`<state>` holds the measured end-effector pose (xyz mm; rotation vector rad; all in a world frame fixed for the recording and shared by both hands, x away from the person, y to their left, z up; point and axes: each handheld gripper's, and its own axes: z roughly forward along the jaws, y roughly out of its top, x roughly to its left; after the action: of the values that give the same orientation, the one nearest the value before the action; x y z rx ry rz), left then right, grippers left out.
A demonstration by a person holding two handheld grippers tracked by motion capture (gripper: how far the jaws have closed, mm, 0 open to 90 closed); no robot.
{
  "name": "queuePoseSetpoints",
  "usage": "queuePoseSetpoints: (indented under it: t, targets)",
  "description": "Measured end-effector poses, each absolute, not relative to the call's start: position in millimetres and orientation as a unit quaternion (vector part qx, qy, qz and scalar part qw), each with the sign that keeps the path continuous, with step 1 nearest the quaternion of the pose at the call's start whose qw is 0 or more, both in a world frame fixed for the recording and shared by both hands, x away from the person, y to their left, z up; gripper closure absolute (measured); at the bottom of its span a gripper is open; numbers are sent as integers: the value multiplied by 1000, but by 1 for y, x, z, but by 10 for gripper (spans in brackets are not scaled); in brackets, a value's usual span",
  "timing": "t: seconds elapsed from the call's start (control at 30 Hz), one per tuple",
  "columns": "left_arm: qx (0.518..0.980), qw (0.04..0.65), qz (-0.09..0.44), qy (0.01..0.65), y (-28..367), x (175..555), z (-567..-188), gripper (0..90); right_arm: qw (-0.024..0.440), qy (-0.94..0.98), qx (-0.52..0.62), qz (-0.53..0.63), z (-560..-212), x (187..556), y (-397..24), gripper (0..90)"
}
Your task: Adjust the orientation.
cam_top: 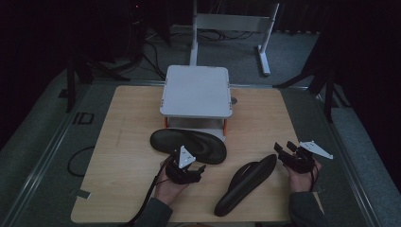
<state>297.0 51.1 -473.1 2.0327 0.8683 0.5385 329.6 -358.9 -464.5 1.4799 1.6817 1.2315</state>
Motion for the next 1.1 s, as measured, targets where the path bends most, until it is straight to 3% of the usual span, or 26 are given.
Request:
queuePoseSetpoints:
  t: [0.47, 1.1]
  targets:
    - [798, 424, 219, 367, 90, 290, -467, 325, 289, 636, 546, 463, -460, 328, -354, 390]
    - [811, 442, 182, 338, 61, 284, -461, 325, 278, 664, 509, 472, -443, 313, -335, 371]
